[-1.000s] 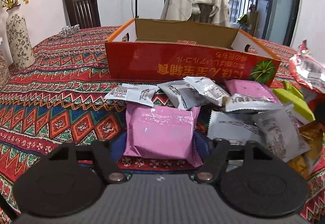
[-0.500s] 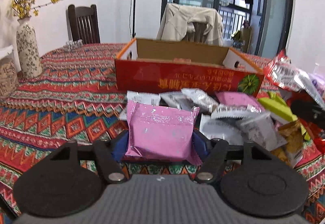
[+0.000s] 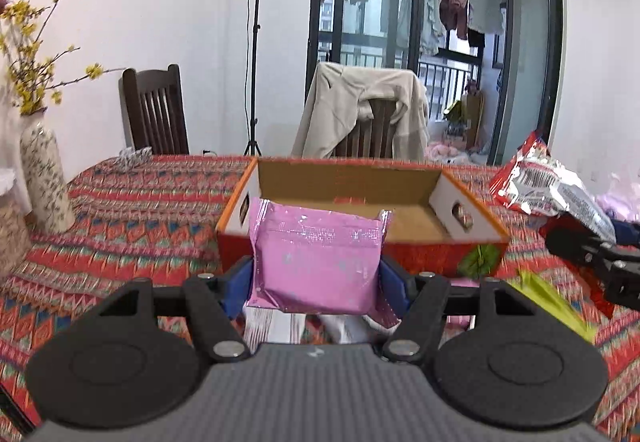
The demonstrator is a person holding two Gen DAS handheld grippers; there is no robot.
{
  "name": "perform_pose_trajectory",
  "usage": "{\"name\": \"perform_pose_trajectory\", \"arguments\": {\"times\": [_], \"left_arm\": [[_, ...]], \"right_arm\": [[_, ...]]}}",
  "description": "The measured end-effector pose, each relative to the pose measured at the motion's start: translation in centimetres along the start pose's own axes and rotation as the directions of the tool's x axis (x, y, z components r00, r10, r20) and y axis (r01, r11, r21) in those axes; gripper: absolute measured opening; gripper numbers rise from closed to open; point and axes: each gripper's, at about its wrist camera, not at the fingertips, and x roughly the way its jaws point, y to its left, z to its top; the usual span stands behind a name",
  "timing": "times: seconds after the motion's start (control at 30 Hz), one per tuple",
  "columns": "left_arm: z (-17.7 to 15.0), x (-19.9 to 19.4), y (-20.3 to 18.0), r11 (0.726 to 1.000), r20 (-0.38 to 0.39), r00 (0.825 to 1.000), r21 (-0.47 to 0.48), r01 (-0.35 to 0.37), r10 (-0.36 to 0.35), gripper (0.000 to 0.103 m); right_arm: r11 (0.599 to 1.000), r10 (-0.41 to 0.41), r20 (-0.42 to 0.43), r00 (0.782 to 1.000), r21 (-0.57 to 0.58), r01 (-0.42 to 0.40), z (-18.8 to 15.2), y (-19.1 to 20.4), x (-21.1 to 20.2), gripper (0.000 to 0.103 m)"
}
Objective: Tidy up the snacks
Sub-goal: 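Lower both packets into the orange box and open both grippers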
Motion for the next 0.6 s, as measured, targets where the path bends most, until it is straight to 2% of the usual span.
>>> {"name": "perform_pose_trajectory", "arguments": {"times": [0.27,0.43,0.6], "left_arm": [[4.8,5.9,-0.5,0.999,-0.013,0.999,-0.022,-0.030,0.030,0.067],[6.1,10.2,-0.7,0.997,-0.053,0.996,-0.027,-0.072,0.071,0.067],[6.5,13.9,-0.4,0.991,-0.104,0.987,-0.033,-0.127,0.123,0.067]], "right_arm": [[1.000,0.008,-0.075,0.997,0.005,-0.008,4.3,-1.1,6.8,0.061],[1.000,0.006,-0.148,0.989,0.027,-0.002,5.8,-1.8,11.8,0.061],[0.997,0.013,-0.242,0.970,0.072,0.005,5.7,-2.9,17.1,0.061]]}}
